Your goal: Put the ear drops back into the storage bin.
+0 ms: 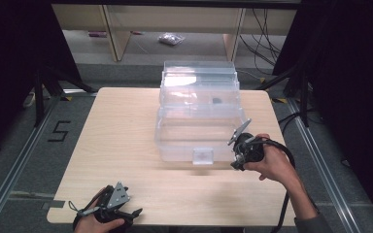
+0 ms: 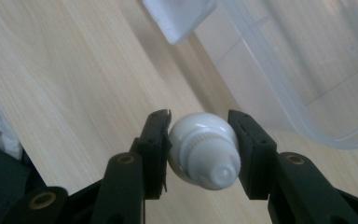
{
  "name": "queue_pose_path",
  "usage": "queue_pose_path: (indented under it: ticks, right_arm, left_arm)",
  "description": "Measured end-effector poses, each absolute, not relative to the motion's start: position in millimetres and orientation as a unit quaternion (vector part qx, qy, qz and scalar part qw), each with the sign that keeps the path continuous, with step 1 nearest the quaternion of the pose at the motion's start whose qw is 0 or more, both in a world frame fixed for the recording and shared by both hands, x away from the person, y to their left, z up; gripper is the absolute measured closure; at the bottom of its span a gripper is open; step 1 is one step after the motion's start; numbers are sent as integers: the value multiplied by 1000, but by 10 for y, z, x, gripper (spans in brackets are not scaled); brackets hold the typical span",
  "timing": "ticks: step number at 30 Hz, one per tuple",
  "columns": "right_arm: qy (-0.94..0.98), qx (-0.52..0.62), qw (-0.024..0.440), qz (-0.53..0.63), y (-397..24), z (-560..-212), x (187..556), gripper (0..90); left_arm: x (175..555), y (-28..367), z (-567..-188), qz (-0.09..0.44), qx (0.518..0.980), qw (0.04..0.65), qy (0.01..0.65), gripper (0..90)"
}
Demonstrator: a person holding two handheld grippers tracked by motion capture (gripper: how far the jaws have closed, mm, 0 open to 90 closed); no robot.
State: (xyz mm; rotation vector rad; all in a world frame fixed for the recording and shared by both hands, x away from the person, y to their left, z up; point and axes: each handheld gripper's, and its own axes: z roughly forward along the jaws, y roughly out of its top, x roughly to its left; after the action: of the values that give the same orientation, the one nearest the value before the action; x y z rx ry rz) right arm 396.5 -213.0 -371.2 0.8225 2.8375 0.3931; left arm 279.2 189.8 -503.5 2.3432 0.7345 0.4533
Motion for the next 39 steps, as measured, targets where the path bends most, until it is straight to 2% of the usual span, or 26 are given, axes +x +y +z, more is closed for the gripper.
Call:
queue_pose_path:
  ticks: [11, 24, 39]
  right_arm:
    - [948, 274, 92, 132, -2181, -3444, 4110, 602]
    - [941, 296, 97, 132, -2202, -3291, 4385, 602]
    - [934, 330, 86, 109, -2154, -3369, 4839, 602]
  left_arm:
    - [2790, 1883, -5050, 174, 883, 327, 289, 156]
    - [2791, 1896, -5037, 172, 891, 316, 278, 156]
    - [2787, 1883, -5052, 173, 882, 328, 290, 155]
